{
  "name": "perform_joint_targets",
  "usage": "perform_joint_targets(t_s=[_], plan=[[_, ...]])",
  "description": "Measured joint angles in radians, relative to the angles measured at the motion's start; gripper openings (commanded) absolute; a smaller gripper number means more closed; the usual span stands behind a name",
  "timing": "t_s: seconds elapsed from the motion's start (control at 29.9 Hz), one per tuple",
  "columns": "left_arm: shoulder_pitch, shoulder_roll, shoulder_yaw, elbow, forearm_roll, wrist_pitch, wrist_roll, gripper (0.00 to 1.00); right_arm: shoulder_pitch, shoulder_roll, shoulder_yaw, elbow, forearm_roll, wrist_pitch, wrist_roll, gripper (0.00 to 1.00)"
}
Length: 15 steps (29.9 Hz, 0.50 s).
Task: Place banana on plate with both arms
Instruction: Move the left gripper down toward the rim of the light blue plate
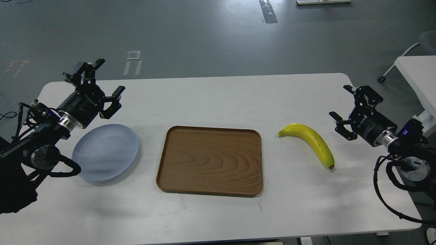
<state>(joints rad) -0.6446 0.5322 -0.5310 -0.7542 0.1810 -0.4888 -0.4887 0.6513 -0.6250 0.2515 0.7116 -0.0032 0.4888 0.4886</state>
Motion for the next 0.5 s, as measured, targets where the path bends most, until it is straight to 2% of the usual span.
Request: perform_joint_targets(t_s=[0.3, 0.5], plan=[[0.016, 0.014, 0.008, 0.025, 0.004, 0.000, 0.000, 1.00, -0.001, 0.002, -0.001, -0.010, 0.000, 0.000, 0.000, 1.00], [0.002, 0.039, 0.006, 0.125, 0.008, 0.000, 0.000, 1.00, 0.000, 0.001, -0.002, -0.017, 0.000, 0.000, 0.000, 1.00]])
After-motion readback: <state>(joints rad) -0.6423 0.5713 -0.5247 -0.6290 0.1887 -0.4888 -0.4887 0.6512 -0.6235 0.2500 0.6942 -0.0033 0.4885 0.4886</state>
